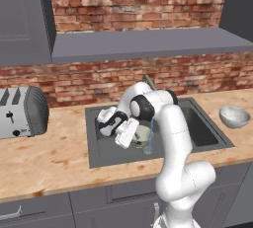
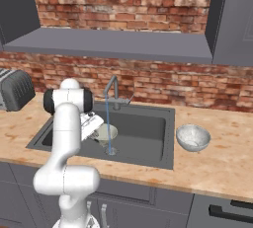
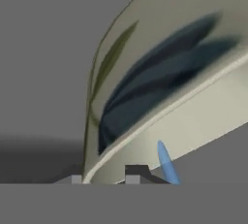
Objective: Rinse each bowl for a few seconds and place them down in the sink or on the counter.
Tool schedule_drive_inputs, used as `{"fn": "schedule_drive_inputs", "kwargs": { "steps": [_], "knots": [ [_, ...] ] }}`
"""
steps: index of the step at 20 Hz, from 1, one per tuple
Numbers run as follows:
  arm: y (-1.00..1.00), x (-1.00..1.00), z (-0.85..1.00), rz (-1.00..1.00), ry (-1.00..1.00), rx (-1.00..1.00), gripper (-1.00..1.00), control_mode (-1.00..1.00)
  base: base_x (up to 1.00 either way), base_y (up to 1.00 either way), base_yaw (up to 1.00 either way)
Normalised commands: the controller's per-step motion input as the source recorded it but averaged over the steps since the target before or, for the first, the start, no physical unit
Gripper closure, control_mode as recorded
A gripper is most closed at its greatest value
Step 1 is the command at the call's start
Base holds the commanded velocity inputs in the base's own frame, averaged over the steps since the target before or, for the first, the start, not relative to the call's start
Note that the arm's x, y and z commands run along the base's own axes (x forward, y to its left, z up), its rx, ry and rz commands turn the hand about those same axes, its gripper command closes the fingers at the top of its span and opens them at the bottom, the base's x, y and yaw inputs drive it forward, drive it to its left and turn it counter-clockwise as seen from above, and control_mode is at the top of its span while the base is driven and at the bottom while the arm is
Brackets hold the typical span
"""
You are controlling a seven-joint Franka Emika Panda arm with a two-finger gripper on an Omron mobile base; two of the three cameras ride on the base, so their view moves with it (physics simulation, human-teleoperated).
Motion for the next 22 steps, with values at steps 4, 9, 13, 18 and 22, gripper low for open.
{"fn": "schedule_drive_inputs", "kwargs": {
  "steps": [4,9,13,18,22],
  "knots": [
    [0.02,0.25,-0.27,-0.09,0.0,0.05,1.0,-1.0,0.0,0.0,0.0],
    [0.01,0.22,-0.25,-0.08,0.0,0.05,1.0,-1.0,0.0,0.0,0.0],
    [0.0,0.28,-0.13,-0.08,0.02,0.07,1.0,-1.0,0.0,0.0,0.0],
    [0.01,0.23,-0.01,-0.09,0.03,0.08,1.0,-1.0,0.0,0.0,0.0],
    [0.09,0.23,-0.04,-0.1,0.02,0.06,-1.0,-1.0,0.0,0.0,0.0]
  ]
}}
